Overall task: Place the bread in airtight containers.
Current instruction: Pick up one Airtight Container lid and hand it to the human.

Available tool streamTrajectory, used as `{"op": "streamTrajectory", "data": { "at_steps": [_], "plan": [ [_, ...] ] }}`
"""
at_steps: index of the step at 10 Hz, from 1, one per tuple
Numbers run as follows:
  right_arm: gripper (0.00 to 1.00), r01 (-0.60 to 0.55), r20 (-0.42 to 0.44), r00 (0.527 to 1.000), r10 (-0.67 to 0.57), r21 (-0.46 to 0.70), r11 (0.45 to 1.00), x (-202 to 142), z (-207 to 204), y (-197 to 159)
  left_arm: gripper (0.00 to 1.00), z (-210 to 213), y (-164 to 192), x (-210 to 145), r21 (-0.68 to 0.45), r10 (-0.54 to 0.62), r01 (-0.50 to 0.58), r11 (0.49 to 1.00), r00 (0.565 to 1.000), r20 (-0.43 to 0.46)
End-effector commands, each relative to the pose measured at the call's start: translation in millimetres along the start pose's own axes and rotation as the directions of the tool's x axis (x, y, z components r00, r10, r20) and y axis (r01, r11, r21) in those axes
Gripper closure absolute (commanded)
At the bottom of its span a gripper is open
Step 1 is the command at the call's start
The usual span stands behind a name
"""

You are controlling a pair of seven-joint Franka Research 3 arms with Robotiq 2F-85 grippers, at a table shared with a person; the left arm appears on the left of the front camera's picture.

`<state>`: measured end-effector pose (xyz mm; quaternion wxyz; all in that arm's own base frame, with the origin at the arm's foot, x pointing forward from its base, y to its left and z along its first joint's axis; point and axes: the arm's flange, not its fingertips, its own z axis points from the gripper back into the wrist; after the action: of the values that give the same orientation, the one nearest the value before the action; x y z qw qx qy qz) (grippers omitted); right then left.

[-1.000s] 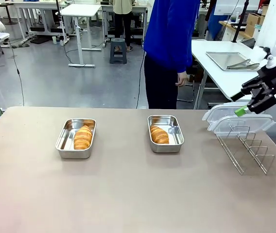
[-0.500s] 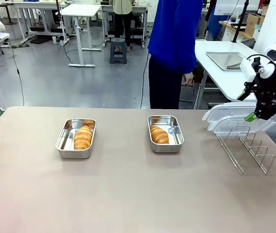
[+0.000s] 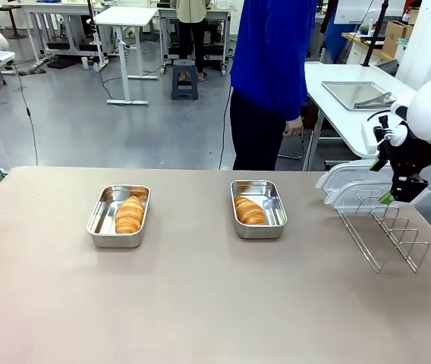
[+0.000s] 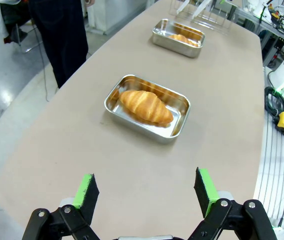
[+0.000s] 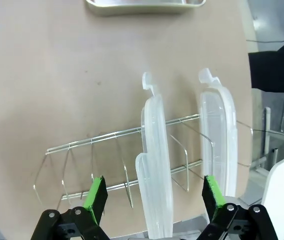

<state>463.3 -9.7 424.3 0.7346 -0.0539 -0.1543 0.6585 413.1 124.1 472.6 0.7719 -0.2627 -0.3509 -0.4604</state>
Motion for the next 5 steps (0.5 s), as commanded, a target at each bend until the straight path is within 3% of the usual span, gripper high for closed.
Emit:
{"op": "streamTrajectory", "data": {
  "at_steps": [1,2,3,4,5],
  "plan": [
    [0.00,0.013,-0.020,1.000,-0.013,0.013,1.000,1.2,-7.8,-15.0,0.00,0.9,0.0,-0.4,-0.008,-0.017,0.017,1.000,1.000,0.004],
    [0.00,0.016,-0.029,0.999,-0.016,0.005,1.000,0.9,-8.6,-17.4,0.00,0.9,0.0,-0.4,-0.008,-0.017,0.017,1.000,1.000,0.004],
    [0.60,0.014,-0.031,0.999,-0.014,-0.012,1.000,-3.3,-9.3,-19.1,0.00,0.9,0.0,-0.4,-0.008,-0.017,0.017,1.000,1.000,0.004],
    [0.60,0.014,-0.034,0.999,-0.015,-0.025,1.000,-2.8,-6.2,-18.4,0.00,0.9,0.0,-0.4,-0.008,-0.017,0.017,1.000,1.000,0.004],
    [1.00,0.011,-0.034,0.999,-0.012,-0.036,0.999,-2.4,-3.4,-19.0,0.00,0.9,0.0,-0.4,-0.008,-0.017,0.017,1.000,1.000,0.004]
  ]
}}
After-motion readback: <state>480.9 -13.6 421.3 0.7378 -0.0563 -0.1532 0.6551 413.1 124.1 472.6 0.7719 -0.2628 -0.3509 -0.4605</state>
